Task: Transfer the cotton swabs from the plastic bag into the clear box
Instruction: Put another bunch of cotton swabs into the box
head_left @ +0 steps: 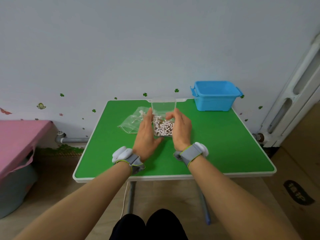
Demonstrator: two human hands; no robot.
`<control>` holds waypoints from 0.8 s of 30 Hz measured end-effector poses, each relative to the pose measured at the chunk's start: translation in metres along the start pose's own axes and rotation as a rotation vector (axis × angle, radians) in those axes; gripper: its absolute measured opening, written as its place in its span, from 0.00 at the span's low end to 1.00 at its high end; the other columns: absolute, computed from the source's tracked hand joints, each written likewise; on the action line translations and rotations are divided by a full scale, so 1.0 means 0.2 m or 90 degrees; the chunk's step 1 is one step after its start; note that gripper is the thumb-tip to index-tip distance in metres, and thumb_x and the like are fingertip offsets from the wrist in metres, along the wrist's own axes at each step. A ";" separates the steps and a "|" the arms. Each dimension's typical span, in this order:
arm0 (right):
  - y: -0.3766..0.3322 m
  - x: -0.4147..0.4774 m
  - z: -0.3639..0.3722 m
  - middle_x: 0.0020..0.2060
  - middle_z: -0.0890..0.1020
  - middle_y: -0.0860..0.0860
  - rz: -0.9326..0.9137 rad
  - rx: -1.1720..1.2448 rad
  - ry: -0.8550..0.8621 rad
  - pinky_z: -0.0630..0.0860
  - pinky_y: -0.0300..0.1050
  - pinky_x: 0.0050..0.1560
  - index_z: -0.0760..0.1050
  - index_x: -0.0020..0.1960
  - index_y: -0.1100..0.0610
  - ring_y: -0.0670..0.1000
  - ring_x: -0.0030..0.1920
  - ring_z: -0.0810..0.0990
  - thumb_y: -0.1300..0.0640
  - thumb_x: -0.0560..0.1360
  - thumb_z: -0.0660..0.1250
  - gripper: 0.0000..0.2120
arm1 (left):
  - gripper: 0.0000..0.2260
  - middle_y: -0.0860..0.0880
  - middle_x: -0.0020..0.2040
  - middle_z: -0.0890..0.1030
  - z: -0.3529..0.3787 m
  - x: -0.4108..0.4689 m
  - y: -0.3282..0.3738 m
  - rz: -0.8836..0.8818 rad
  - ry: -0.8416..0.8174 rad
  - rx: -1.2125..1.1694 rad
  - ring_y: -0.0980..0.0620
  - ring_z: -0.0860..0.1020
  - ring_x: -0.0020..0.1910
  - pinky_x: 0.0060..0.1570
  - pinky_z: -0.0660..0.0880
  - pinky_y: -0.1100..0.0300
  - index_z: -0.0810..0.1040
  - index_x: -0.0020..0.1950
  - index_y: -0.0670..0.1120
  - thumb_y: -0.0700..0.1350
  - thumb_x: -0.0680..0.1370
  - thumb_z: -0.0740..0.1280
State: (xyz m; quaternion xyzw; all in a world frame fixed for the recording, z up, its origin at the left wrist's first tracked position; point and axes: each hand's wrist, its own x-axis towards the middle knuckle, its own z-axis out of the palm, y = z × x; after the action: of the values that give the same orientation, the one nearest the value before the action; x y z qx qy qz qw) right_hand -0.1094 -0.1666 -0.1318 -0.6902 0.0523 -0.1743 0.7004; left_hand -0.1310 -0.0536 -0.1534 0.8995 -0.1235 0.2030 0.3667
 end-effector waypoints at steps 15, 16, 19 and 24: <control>0.05 -0.01 -0.04 0.46 0.83 0.53 -0.012 -0.003 -0.061 0.77 0.46 0.49 0.78 0.45 0.57 0.54 0.48 0.81 0.62 0.74 0.66 0.03 | 0.42 0.41 0.73 0.67 0.01 -0.02 0.02 -0.034 -0.021 -0.005 0.44 0.68 0.70 0.67 0.70 0.48 0.50 0.77 0.43 0.34 0.71 0.72; 0.05 -0.01 -0.04 0.46 0.83 0.53 -0.016 -0.007 -0.058 0.77 0.41 0.47 0.79 0.46 0.58 0.53 0.48 0.81 0.62 0.74 0.66 0.03 | 0.39 0.42 0.72 0.67 0.01 -0.02 0.02 -0.021 -0.022 0.002 0.44 0.67 0.71 0.68 0.69 0.48 0.53 0.76 0.42 0.34 0.71 0.71; 0.07 -0.02 -0.04 0.44 0.83 0.52 -0.025 -0.031 -0.043 0.74 0.32 0.40 0.81 0.47 0.59 0.49 0.45 0.80 0.60 0.76 0.64 0.07 | 0.32 0.42 0.73 0.65 0.02 -0.04 0.02 0.020 -0.019 0.038 0.43 0.64 0.73 0.72 0.62 0.51 0.63 0.72 0.43 0.32 0.71 0.70; 0.07 -0.02 -0.05 0.48 0.81 0.51 -0.023 -0.035 -0.028 0.76 0.49 0.53 0.82 0.45 0.53 0.51 0.51 0.79 0.60 0.77 0.60 0.12 | 0.26 0.42 0.73 0.64 0.02 -0.03 0.05 0.057 -0.027 0.061 0.43 0.64 0.72 0.71 0.60 0.54 0.73 0.67 0.47 0.31 0.71 0.68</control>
State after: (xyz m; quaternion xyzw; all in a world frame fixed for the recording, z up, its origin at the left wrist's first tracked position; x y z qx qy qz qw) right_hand -0.1143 -0.1749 -0.1463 -0.7139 0.0295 -0.1704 0.6786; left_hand -0.1395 -0.0616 -0.1529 0.9138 -0.1613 0.2055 0.3109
